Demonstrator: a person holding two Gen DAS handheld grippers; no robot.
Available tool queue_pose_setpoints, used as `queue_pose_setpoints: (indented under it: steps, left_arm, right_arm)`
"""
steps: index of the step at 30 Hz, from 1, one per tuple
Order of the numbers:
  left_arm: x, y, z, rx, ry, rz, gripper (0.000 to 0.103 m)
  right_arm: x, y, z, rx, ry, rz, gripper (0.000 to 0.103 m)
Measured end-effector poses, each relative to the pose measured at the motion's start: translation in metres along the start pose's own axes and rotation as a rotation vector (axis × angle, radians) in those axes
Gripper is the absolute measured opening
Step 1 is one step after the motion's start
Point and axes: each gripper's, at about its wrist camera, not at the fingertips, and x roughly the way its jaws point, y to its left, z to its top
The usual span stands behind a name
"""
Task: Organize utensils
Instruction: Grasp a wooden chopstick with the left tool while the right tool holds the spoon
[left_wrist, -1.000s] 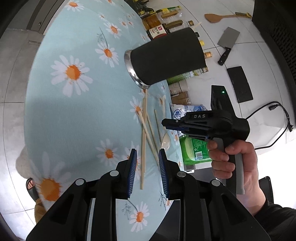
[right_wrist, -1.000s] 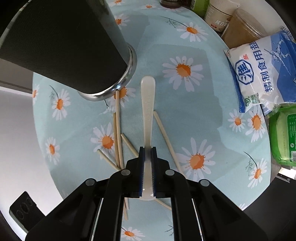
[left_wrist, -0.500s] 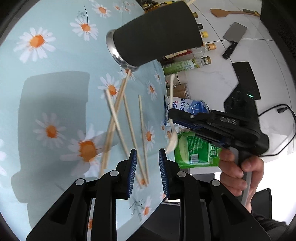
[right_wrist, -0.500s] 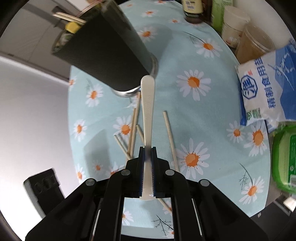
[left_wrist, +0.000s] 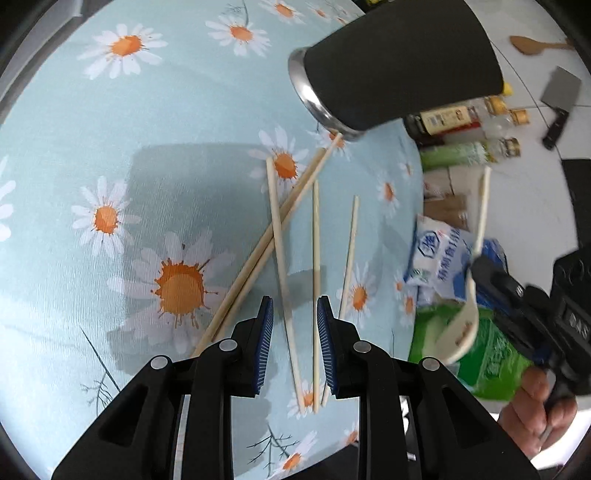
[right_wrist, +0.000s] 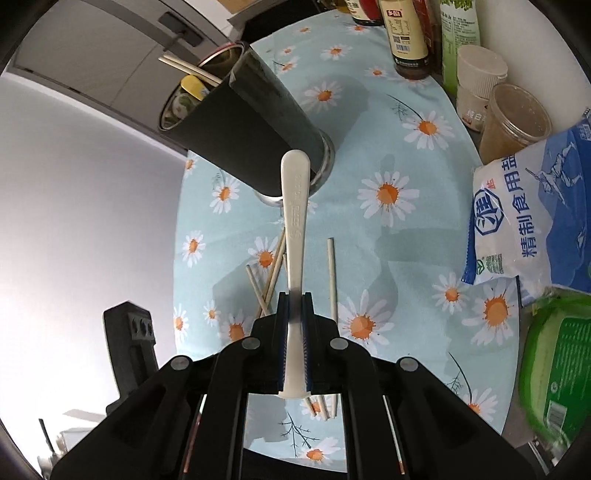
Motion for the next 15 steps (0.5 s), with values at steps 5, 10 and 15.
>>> queue_pose_setpoints:
  steps: [5, 10, 15]
  left_arm:
    - [0.008, -0.015, 0.001, -0.029, -0.016, 0.112, 0.023]
    - [0.018, -0.030, 0.001, -0.034, -0.011, 0.245, 0.023]
    - [0.024, -0.038, 0.007, -0.046, 0.014, 0.352, 0.022]
  right_arm:
    - [0.004, -0.007, -0.001, -0.020, 0.000, 0.068, 0.008]
    - [-0.004, -0.016, -0.001, -0.027, -0.006, 0.140, 0.008]
    - [-0.008, -0.022, -0.002, -0.029, -0.004, 0.176, 0.008]
